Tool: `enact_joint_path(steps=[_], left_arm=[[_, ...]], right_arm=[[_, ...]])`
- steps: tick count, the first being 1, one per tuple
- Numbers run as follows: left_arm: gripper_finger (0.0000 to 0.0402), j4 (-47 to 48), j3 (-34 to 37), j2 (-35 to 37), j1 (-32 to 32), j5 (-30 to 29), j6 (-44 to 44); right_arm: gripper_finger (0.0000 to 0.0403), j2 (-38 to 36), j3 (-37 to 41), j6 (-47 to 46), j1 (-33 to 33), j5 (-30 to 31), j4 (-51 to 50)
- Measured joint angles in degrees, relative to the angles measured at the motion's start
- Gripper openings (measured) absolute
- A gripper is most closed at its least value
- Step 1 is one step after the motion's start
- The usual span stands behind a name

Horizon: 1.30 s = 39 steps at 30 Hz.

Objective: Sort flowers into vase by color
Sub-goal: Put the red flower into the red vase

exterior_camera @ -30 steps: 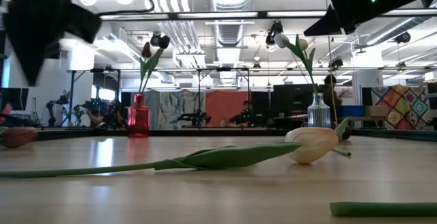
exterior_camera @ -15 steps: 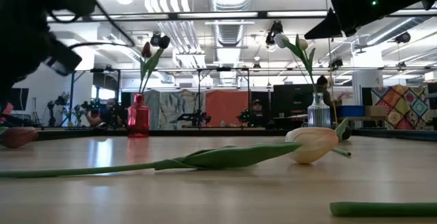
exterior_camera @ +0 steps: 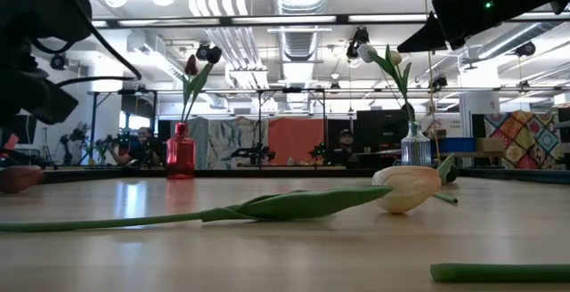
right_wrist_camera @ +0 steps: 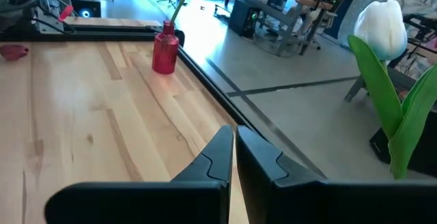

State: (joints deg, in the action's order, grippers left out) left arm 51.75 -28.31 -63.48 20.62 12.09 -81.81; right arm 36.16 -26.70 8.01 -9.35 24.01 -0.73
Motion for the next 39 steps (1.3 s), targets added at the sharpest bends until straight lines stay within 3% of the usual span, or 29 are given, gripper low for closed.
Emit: enact_joint_path(steps=[10,22,29,32,36,39], left_arm=[[0.0124,4.4,-5.3,-0.5,0.0,-0.1,0.6],[0.0123,-7.0,2.6,-1.7,0.0,2.3,1.3],[0.0114,-7.8,4.6,-1.5,0.0,2.3,2.6],[0.0083,-6.7,3.0,-1.6,0.1,-0.6,5.7],[0.0020,-7.5,-0.7,-1.3,0.0,-9.5,11.7],[0.0008,-7.7,-3.1,-1.2,-0.2,-16.3,15.8]], right_arm=[[0.0013,0.0,0.4,-0.1,0.0,0.0,0.2],[0.0013,0.0,1.5,-0.5,0.0,0.0,0.2],[0.0013,0.0,1.6,-0.5,0.0,0.0,0.2],[0.0013,0.0,1.6,-0.5,0.0,0.0,0.2],[0.0013,0.0,1.7,-0.5,0.0,0.0,1.1],[0.0013,0.0,1.9,-0.5,0.0,0.0,1.9]])
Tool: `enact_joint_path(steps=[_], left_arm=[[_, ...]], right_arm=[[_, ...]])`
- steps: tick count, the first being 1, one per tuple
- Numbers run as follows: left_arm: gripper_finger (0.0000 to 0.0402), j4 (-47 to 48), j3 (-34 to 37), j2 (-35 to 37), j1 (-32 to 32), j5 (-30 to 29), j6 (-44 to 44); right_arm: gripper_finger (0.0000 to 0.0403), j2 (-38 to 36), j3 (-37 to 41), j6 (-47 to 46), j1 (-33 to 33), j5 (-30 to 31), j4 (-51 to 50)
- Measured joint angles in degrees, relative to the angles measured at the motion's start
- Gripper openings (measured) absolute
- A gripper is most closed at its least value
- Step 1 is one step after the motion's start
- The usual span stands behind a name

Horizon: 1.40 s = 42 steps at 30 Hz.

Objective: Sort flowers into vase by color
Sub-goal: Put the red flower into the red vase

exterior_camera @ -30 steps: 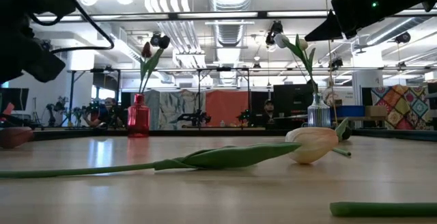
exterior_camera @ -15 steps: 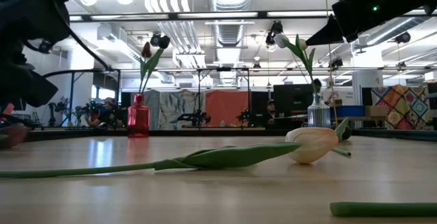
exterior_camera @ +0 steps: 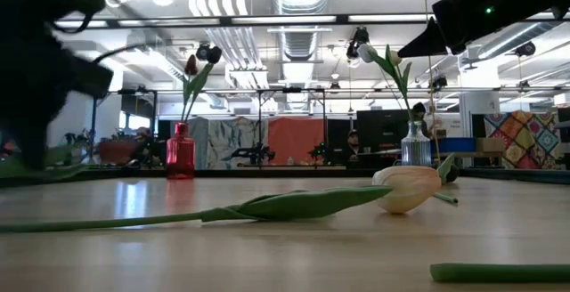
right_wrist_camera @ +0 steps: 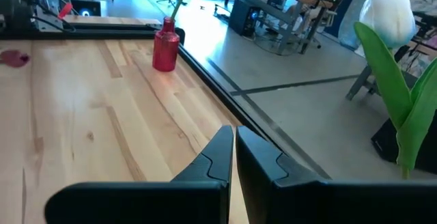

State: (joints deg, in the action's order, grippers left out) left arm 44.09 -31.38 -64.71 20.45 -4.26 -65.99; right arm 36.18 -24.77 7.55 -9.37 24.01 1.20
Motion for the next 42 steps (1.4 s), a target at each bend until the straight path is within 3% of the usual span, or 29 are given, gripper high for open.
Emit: enact_joint_path(steps=[6,12,17,22,35,42], left_arm=[[0.0002,-10.5,-3.6,0.2,-3.5,-13.6,13.6],[0.0001,-26.5,-6.6,0.2,-11.1,-20.4,34.8],[0.0000,-39.6,-8.7,0.2,-17.8,-21.3,53.2],[0.0000,-49.3,-9.5,1.8,-24.5,-21.4,64.7],[0.0000,-59.0,-7.8,19.5,-35.7,-21.9,82.0],[0.0000,-68.0,-2.5,24.0,-41.0,-22.0,86.6]], right_arm=[[0.0013,0.0,1.0,0.7,0.0,0.0,1.4],[0.0013,0.0,2.2,1.1,0.0,0.0,4.3],[0.0013,0.0,3.1,1.3,0.0,0.0,6.2],[0.0013,0.0,5.3,1.4,0.0,0.0,8.9],[0.0013,0.0,6.4,1.0,0.0,0.0,10.7],[0.0013,0.0,6.4,1.0,0.0,0.0,11.9]])
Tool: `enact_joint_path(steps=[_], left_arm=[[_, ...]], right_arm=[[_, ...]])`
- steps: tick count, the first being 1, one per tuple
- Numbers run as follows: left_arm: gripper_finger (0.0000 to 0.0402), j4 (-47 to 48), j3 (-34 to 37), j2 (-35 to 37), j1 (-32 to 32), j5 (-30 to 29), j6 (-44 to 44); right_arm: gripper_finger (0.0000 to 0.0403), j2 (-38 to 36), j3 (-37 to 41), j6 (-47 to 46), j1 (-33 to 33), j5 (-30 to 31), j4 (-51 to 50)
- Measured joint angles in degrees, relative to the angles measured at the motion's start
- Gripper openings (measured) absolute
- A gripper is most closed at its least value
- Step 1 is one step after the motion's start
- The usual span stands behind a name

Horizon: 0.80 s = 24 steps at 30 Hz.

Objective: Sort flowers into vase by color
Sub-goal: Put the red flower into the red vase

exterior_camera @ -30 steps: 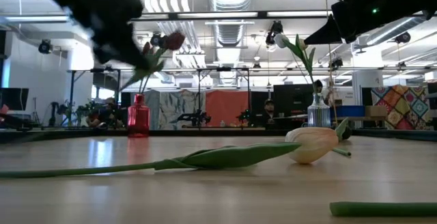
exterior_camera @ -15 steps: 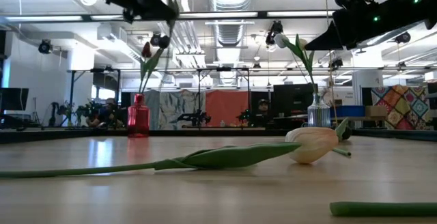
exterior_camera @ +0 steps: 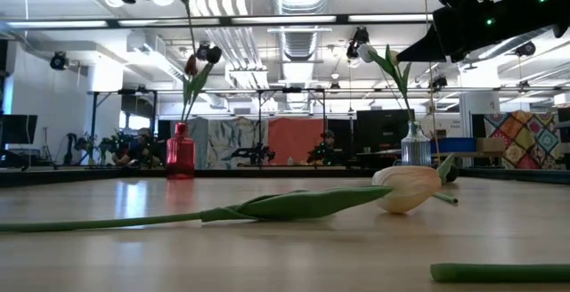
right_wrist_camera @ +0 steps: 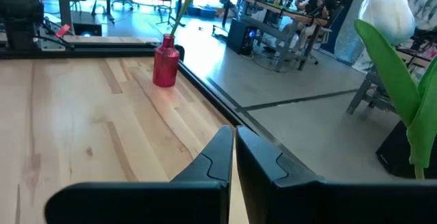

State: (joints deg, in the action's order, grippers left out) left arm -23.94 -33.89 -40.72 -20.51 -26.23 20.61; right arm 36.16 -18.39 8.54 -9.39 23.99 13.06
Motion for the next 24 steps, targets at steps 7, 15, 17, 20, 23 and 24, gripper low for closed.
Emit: enact_joint_path(steps=[7,15,17,20,23,24], left_arm=[[0.0000,-9.0,6.6,1.3,-5.1,0.2,1.6],[0.0000,-14.9,11.5,1.2,-10.5,3.3,-1.0],[0.0000,-15.0,12.1,1.0,-11.7,4.0,-2.4],[0.0000,-15.3,12.5,0.6,-12.9,5.9,-3.5],[0.0000,-15.0,12.9,-0.1,-13.8,6.0,-4.2],[0.0000,-15.0,12.9,-0.3,-14.2,6.0,-4.5]], right_arm=[[0.0013,0.0,0.0,-0.4,0.0,0.0,0.0],[0.0013,0.0,0.0,-0.5,0.0,0.0,0.0],[0.0013,0.0,0.0,-0.5,0.0,0.0,0.0],[0.0013,0.0,0.0,-0.5,0.0,0.0,0.0],[0.0013,0.0,0.0,-0.6,0.0,0.0,0.0],[0.0013,0.0,0.0,-0.6,0.0,0.0,0.0]])
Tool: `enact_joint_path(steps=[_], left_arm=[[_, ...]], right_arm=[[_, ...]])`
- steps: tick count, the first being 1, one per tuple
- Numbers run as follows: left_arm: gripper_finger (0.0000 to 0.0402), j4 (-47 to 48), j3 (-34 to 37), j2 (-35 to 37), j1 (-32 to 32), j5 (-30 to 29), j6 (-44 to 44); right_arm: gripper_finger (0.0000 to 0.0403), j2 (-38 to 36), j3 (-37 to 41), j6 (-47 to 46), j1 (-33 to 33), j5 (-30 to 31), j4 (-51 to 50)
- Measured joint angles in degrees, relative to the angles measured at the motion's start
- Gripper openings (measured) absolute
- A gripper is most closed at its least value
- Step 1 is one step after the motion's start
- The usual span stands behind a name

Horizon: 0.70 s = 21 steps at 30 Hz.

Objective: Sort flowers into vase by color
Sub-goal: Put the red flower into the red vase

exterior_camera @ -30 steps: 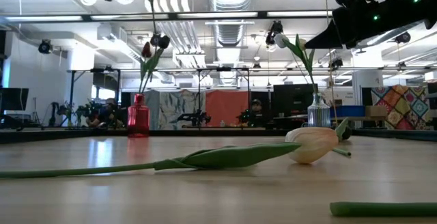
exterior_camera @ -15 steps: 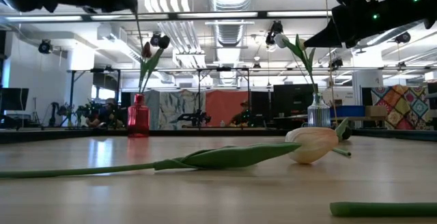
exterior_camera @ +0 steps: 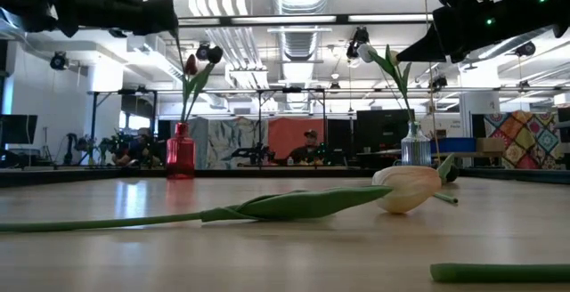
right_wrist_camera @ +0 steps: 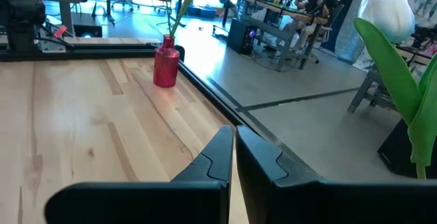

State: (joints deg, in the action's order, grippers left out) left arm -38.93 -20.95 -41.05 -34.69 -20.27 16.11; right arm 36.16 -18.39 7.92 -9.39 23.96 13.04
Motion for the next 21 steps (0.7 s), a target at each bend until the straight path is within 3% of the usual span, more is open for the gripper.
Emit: enact_joint_path(steps=[13,18,21], left_arm=[[0.0000,-0.2,0.3,-6.3,-5.7,-0.3,-2.2],[0.0003,-0.9,-0.7,-9.7,-7.7,-6.8,-2.1],[0.0019,-1.0,-1.5,-11.6,-8.5,-7.7,-1.5]], right_arm=[[0.0013,0.0,0.0,0.0,0.0,0.0,0.0],[0.0013,0.0,0.0,0.0,0.0,0.0,0.0],[0.0013,0.0,0.0,-0.4,0.0,0.0,0.0]])
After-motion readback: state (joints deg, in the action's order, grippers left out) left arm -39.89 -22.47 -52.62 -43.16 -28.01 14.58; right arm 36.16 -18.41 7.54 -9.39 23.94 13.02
